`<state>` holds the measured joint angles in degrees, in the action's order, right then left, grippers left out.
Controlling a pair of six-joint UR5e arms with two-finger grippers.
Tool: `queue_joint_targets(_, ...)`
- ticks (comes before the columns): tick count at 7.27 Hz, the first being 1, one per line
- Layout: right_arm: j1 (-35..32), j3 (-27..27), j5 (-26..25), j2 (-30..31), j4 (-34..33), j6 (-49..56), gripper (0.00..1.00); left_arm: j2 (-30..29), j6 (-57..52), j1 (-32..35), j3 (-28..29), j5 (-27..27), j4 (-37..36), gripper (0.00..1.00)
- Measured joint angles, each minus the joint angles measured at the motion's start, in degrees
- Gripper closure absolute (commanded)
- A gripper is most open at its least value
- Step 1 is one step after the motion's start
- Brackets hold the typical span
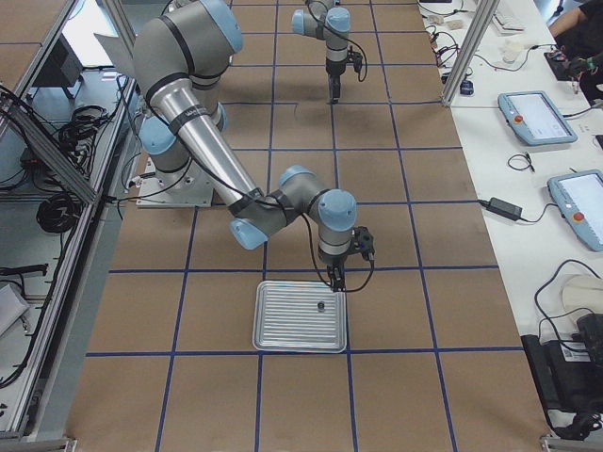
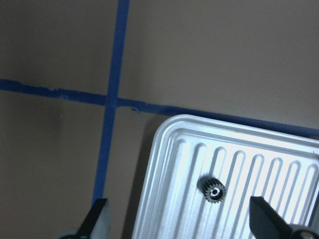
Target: Place bearing gear from tray to pile
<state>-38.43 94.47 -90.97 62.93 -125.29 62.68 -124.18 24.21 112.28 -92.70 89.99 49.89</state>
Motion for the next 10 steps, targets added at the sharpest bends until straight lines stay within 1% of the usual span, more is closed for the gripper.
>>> queue_joint_targets(1,1.34,-0.45,0.45,-1.7,-0.32,3.37,0.03,-0.86,0.67,0.02,-0.07,0.1,-1.55,0.18)
queue_joint_targets(2,2.37,-0.65,0.62,-2.97,-0.78,5.37,0.04,-0.9,0.99,0.11,-0.12,0.17,-2.21,0.19)
queue_joint_targets(3,3.1,-0.81,0.64,-4.27,-1.62,6.27,0.08,-0.64,1.17,0.23,-0.31,0.23,-2.33,0.4)
queue_joint_targets(4,3.43,-0.9,0.65,-5.19,-2.35,6.57,0.09,-0.77,1.16,0.27,-0.72,0.28,-2.36,0.41)
queue_joint_targets(5,3.56,-0.86,0.68,-5.75,-2.74,6.61,0.13,-0.96,0.97,0.29,-1.2,0.28,-2.41,0.43)
queue_joint_targets(6,3.59,-0.76,0.7,-6.07,-2.92,6.6,0.18,-0.82,0.75,0.31,-1.5,0.28,-2.35,0.72)
queue_joint_targets(7,3.61,-0.67,0.73,-6.24,-2.99,6.61,0.29,-0.5,0.47,0.31,-1.77,0.29,-2.2,0.97)
queue_joint_targets(8,3.62,-0.66,0.77,-6.29,-3.01,6.6,0.33,-0.28,0.22,0.31,-2.2,0.58,-2.14,1.0)
queue_joint_targets(10,3.62,-0.73,0.91,-6.52,-3.05,6.49,0.33,-0.03,-0.07,0.29,-3.25,1.88,-2.74,1.0)
